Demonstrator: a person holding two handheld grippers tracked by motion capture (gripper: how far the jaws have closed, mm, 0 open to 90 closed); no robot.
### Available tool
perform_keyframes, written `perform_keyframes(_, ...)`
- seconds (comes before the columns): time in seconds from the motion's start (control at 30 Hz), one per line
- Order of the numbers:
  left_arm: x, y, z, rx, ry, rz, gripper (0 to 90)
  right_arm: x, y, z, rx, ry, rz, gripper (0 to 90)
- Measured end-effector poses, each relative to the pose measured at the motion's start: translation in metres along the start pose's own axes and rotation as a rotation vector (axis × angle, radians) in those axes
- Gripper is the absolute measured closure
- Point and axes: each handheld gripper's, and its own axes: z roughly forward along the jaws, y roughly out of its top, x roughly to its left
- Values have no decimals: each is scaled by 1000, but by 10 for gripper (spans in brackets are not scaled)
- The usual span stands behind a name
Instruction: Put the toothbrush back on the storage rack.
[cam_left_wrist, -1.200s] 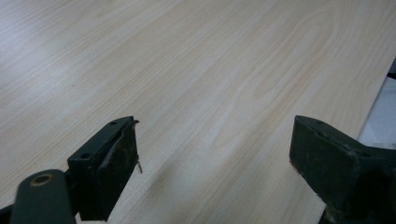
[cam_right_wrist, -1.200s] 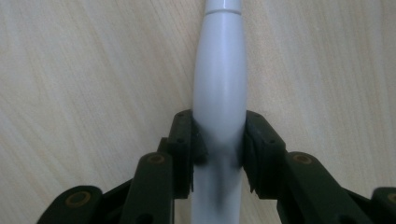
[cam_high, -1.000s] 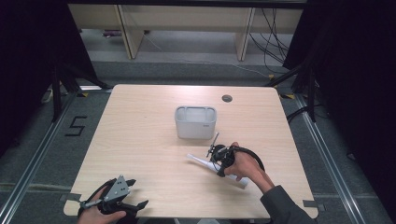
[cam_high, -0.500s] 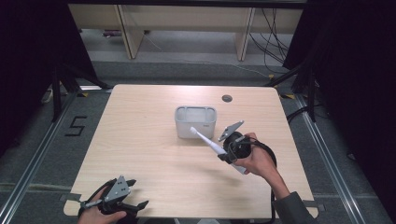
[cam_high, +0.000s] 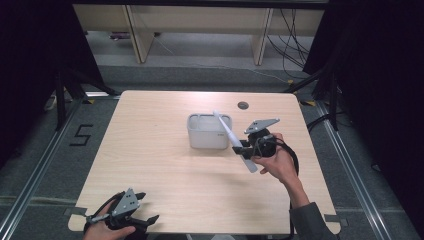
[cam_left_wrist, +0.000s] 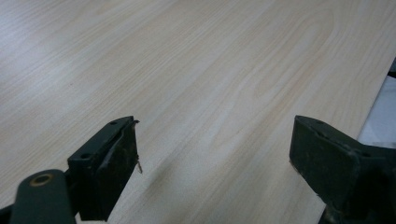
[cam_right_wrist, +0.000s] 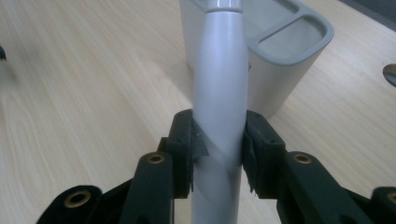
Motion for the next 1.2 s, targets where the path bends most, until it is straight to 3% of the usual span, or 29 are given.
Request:
perform_keyframes(0.37, 0, 0, 0, 0, 2, 0, 147, -9, 13, 3, -173, 4, 65, 667)
perform_keyframes(0.47, 0, 0, 0, -1, 0, -1, 147, -11, 19, 1, -195, -16, 52, 668)
perform_keyframes(0.6, 0, 0, 0, -1, 0, -2, 147, -12, 29, 2, -235, -7, 89, 668)
perform_keyframes(0.63, 0, 0, 0, -2, -1, -4, 147, -14, 31, 1, -234, -15, 69, 668)
perform_keyframes(0.77, -1, 0, 0, -9, 1, -7, 147, -16, 40, 3, -284, -31, 94, 668)
perform_keyframes(0.87, 0, 0, 1, -1, -10, -5, 147, -19, 46, 6, -296, -54, 65, 668)
perform_keyframes(0.93, 0, 1, 0, 3, -6, 10, 147, -20, 48, 7, -308, -72, 73, 667)
perform_keyframes(1.07, 0, 0, 0, -5, -1, -9, 148, -25, 56, 9, -340, -58, 98, 668)
perform_keyframes(1.2, 0, 0, 0, -2, -2, -5, 147, -27, 64, 10, -346, -79, 102, 668)
